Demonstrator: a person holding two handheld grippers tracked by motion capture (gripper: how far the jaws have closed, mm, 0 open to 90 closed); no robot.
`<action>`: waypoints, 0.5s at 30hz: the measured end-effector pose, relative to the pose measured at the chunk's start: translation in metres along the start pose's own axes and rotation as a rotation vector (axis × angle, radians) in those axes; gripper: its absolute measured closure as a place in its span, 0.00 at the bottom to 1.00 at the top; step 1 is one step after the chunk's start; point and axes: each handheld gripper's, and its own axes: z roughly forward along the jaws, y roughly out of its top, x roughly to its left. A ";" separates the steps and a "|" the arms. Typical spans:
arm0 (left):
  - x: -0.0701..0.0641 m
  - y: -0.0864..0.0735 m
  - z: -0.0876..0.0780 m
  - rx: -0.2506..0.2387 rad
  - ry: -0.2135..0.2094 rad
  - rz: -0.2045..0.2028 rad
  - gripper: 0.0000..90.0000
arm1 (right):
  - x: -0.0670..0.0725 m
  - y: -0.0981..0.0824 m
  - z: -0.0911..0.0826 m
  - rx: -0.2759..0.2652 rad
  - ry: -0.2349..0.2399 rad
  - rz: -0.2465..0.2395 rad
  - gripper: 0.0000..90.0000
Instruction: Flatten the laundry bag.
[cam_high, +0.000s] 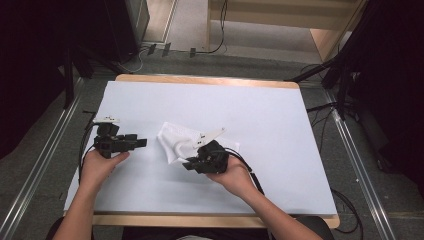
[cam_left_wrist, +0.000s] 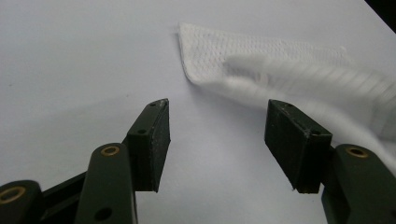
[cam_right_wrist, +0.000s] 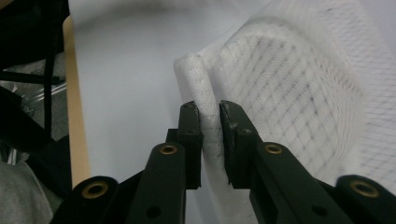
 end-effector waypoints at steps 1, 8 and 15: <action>0.000 0.001 0.000 0.002 0.000 -0.002 0.46 | 0.002 0.000 0.000 0.001 0.002 -0.005 0.87; 0.002 0.005 0.003 0.003 -0.005 0.002 0.46 | 0.010 0.002 -0.015 -0.025 0.022 -0.001 0.75; -0.004 0.007 0.008 0.014 -0.014 0.020 0.46 | -0.010 -0.004 -0.040 -0.061 -0.064 0.023 0.73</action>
